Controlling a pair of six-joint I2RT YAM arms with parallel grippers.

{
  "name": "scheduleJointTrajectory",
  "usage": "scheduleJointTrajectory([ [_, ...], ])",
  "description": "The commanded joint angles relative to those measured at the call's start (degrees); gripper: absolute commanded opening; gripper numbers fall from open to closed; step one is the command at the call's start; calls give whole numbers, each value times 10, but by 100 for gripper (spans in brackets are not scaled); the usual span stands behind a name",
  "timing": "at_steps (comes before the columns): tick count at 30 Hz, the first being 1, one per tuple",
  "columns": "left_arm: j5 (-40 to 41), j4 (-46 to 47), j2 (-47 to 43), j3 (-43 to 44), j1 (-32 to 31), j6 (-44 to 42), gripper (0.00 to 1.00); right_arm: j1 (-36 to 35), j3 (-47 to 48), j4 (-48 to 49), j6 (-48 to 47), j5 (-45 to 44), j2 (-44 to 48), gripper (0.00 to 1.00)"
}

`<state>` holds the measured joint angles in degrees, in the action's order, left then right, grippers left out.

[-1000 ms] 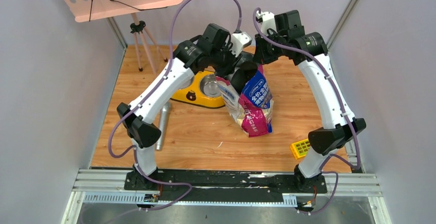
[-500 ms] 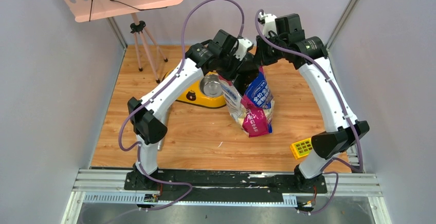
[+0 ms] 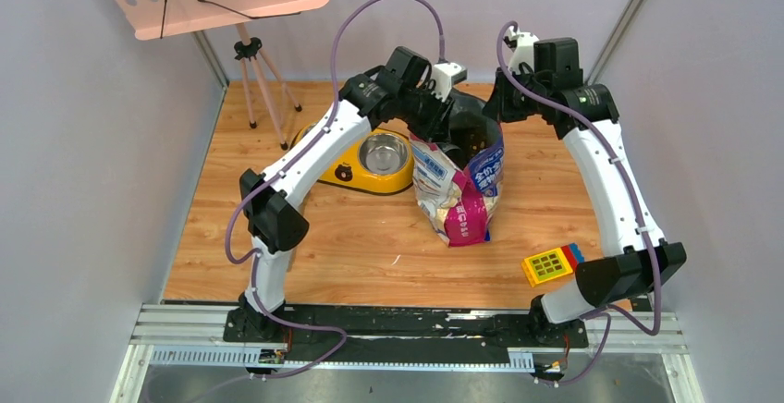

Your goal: Serve the pet food

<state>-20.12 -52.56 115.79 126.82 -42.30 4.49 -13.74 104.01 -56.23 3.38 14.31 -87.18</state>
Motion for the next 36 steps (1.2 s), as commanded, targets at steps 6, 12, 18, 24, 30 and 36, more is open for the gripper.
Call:
scheduleJointTrajectory([
  [6,-334,65,21,4,36,144,0,25,-35,23,-3,7,37,0],
  [12,-394,179,-6,-74,81,323,0,33,-42,19,-29,-2,39,0],
  [18,-340,173,-65,-118,114,398,0,35,-44,15,-51,2,40,0],
  [24,-270,271,-134,-202,157,508,0,36,-46,14,-82,-1,38,0],
  [30,-324,480,-154,-267,167,609,0,36,-51,19,-88,-6,37,0],
  [36,-355,604,-215,-396,217,688,0,36,-64,26,-91,-8,40,0],
])
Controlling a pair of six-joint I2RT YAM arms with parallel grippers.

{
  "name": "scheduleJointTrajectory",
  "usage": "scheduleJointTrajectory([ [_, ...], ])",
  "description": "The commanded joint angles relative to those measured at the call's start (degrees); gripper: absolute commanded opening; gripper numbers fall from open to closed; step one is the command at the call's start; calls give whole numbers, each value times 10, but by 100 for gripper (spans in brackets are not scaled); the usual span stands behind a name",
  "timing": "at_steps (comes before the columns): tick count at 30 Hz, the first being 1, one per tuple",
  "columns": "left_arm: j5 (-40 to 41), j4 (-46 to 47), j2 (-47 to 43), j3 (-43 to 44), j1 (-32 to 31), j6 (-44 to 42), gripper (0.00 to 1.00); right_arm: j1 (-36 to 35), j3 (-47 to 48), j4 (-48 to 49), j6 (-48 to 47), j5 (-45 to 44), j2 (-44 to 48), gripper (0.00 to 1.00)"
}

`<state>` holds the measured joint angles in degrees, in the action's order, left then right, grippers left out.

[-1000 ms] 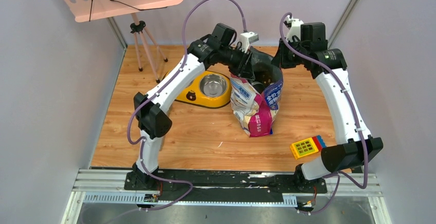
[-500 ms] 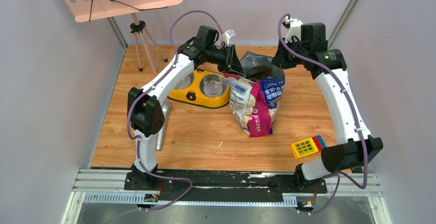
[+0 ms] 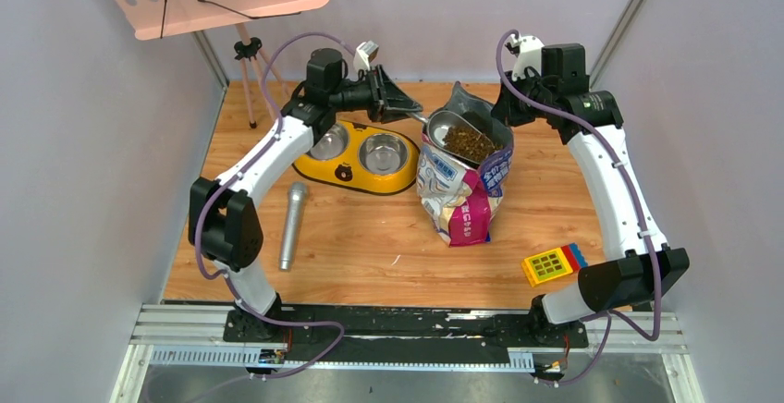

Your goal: Serve the pet food

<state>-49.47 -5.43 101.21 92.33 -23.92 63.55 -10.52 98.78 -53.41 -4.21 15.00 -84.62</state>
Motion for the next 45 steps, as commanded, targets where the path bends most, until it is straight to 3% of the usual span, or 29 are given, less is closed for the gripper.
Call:
scheduleJointTrajectory([
  [1,-69,146,-82,-75,40,103,0,4,-12,-1,-15,-15,15,0],
  [4,-76,170,-95,-114,50,135,0,4,-12,2,-10,-15,13,0],
  [8,-59,132,-91,-122,50,146,0,4,-2,0,-5,-15,9,0],
  [16,17,-93,-51,-17,37,155,0,4,6,-5,-11,-10,2,0],
  [20,5,-123,-66,-17,54,173,0,4,22,-13,-13,-14,-5,0],
  [23,-3,-98,-76,-36,62,196,0,4,29,-17,-22,-21,-6,0],
  [25,-6,-31,-48,-35,39,230,0,4,27,-17,-25,-25,-7,0],
  [29,-29,22,-4,30,17,240,0,4,34,-22,-24,-22,-17,0],
  [37,-63,155,-30,-65,72,281,0,4,36,-25,-29,-24,-19,0],
  [45,-101,218,-25,-47,79,267,0,4,41,-26,-28,-18,-27,0],
])
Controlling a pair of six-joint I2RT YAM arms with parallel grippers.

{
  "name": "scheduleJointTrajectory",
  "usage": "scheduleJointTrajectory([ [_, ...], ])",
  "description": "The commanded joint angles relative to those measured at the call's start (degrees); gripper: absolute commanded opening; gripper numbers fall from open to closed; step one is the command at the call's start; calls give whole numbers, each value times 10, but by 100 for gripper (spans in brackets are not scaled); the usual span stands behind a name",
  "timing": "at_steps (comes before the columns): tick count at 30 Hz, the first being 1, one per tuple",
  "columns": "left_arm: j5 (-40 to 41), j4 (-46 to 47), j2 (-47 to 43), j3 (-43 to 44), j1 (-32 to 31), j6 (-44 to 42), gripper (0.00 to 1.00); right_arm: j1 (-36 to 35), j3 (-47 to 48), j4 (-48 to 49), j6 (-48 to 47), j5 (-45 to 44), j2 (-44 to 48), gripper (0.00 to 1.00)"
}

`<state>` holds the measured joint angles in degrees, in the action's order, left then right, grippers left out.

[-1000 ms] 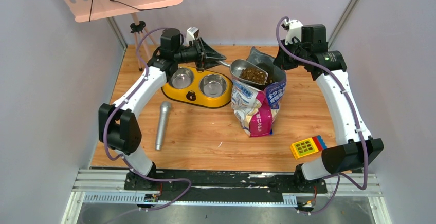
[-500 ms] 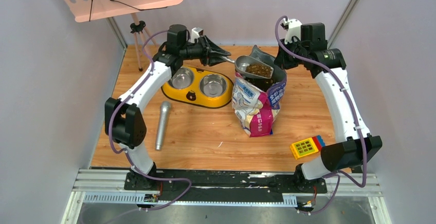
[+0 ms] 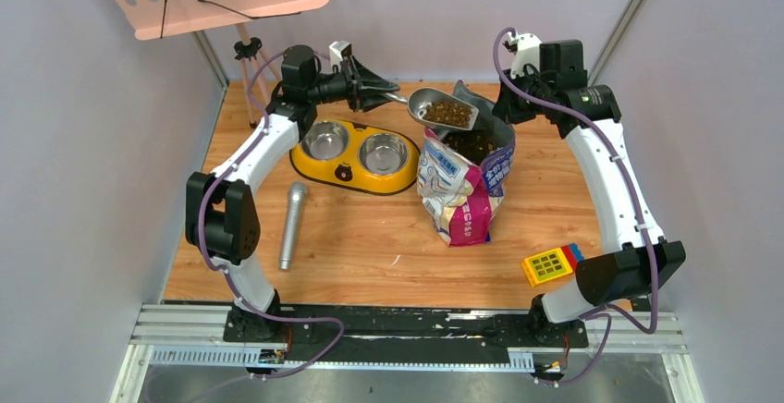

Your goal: Serve the pet food

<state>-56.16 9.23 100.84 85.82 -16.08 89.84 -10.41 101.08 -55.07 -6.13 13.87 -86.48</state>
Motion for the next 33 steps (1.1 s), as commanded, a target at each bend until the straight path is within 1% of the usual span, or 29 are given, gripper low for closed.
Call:
scheduleJointTrajectory([
  [1,-32,62,-28,14,0,1,0,2,18,-9,-8,-5,-8,0],
  [7,-18,-9,-59,-1,4,-25,0,3,18,-7,-10,1,-10,0],
  [11,-12,-38,-81,5,5,-31,0,3,22,-7,-7,2,-15,0],
  [15,-10,-63,-107,5,19,-42,0,2,32,-10,-5,2,-19,0],
  [19,-9,-87,-129,-12,59,-54,0,3,39,-12,-6,3,-22,0],
  [26,0,-149,-174,-73,136,-80,0,3,37,-11,-2,12,-24,0],
  [28,1,-150,-185,-96,154,-82,0,3,33,-10,0,16,-23,0],
  [29,2,-148,-194,-106,179,-82,0,3,31,-9,0,16,-22,0],
  [30,4,-143,-198,-126,188,-80,0,3,29,-9,0,17,-21,0],
  [33,4,-134,-220,-168,244,-79,0,2,22,-5,0,20,-18,0],
])
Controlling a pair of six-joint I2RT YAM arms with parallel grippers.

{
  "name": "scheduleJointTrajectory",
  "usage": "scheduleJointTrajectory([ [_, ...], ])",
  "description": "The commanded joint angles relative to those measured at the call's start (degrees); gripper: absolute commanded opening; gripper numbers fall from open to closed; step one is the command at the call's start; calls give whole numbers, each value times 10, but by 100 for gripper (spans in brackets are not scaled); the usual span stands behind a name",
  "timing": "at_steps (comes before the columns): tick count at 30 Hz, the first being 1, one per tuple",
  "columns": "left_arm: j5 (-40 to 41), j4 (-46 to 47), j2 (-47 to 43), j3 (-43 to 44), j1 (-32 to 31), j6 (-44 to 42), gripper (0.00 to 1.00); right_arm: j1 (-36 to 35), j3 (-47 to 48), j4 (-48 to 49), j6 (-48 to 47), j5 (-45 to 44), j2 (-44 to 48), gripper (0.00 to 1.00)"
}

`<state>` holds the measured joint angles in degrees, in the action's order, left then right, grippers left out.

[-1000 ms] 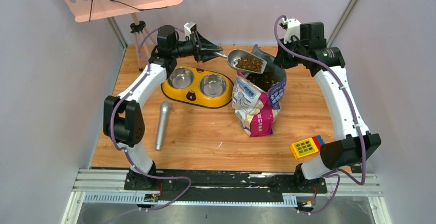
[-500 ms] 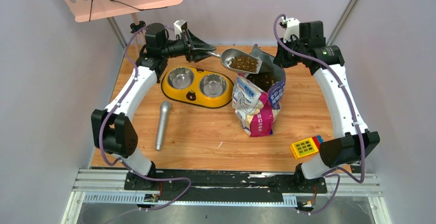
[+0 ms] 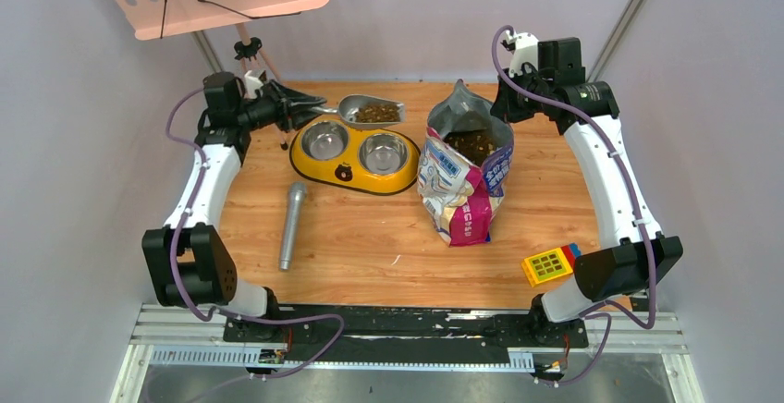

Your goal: Serve the pet food

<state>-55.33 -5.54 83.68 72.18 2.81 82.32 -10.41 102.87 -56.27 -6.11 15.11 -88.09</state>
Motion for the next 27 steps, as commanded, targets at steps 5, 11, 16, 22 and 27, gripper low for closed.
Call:
scheduleJointTrajectory([
  [5,-4,45,-72,-106,140,-3,0,3,0,12,3,16,3,0],
  [11,11,84,-93,-172,192,-25,0,2,-1,14,13,28,5,0],
  [16,18,196,-76,-224,217,-26,0,2,-5,15,14,33,10,0],
  [22,72,204,-57,-226,218,-88,0,3,-12,16,15,31,20,0],
  [27,106,170,-28,-209,220,-150,0,2,-21,16,15,27,30,0],
])
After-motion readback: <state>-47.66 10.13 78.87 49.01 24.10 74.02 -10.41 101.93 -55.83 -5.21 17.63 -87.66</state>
